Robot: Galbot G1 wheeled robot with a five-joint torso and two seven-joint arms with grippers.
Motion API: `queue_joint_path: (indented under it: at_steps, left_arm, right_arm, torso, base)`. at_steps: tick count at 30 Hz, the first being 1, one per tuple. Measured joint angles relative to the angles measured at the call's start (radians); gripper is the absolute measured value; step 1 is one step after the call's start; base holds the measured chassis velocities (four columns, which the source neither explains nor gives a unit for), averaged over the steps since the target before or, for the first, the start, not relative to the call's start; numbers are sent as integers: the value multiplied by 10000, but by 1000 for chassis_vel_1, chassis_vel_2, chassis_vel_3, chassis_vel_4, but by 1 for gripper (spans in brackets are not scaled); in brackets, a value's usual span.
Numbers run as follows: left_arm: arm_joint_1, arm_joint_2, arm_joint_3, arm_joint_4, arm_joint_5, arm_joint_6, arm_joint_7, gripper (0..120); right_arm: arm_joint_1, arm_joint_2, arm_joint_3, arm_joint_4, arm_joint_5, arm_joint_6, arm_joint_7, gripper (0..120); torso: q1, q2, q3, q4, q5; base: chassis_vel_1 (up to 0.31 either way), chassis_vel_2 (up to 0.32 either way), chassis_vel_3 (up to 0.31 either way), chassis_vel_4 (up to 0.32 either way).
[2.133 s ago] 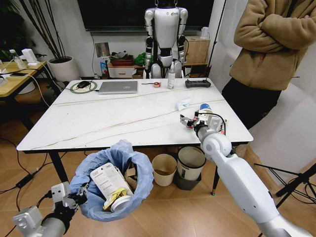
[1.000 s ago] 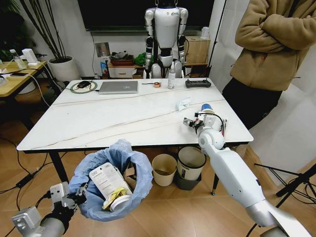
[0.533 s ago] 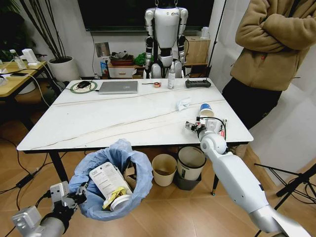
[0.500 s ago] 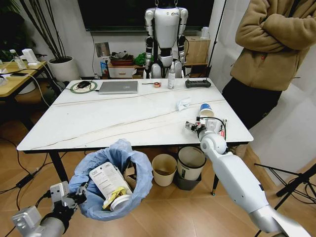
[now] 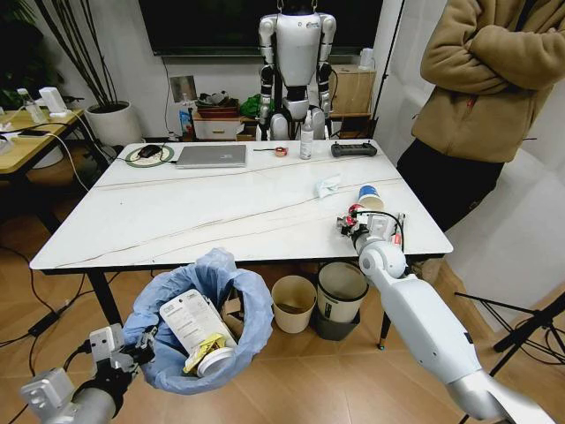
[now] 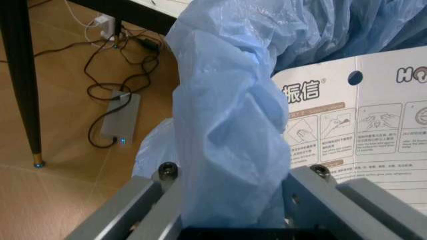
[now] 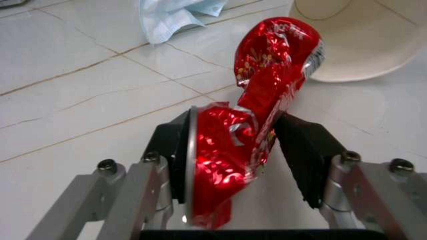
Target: Pick up the trash bin and place the trash from the table into it.
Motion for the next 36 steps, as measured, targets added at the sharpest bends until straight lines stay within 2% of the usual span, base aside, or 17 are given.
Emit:
queue_joint_path:
  at_steps: [2, 8, 16, 20, 27, 31, 36]
  left_arm:
    - [-3, -3, 2, 1, -1, 3, -2, 0]
    - [-3, 11, 6, 2, -5, 9, -7, 0]
    - [-14, 47, 6, 1, -16, 13, -9, 0]
    - [-23, 57, 10, 17, -26, 15, -9, 0]
    - [-59, 70, 17, 56, -89, 36, -29, 0]
    - [-41, 153, -13, 72, -127, 46, -44, 0]
    - [-28, 251, -117, 49, -197, 64, -81, 0]
  right_arm:
    - [-5, -13, 0, 16, 0, 0, -1, 34]
    - [-23, -37, 6, 52, 4, 0, -4, 22]
    - [-61, -141, 9, 200, 60, 15, -12, 22]
    - [-87, -380, 36, 641, 552, 73, -163, 22]
    - [-578, -1555, -102, 2628, 1935, 961, -1986, 22]
    - [-884, -2377, -836, 4338, 2519, 1854, -3715, 22]
    - [-882, -2615, -1799, 5423, 3049, 2372, -4657, 22]
  torso:
    - [0, 0, 0, 0, 0]
    - [0, 0, 2, 0, 1]
    - [2, 0, 2, 0, 1]
    - [2, 0, 2, 1, 1]
    - [2, 0, 0, -1, 0]
    - [1, 0, -1, -3, 0]
    - [1, 0, 0, 1, 0]
  base:
    - [0, 0, 0, 0]
    - [0, 0, 0, 0]
    - [0, 0, 0, 0]
    - [0, 0, 0, 0]
    - [0, 0, 0, 0]
    - [0, 0, 0, 0]
    - [0, 0, 0, 0]
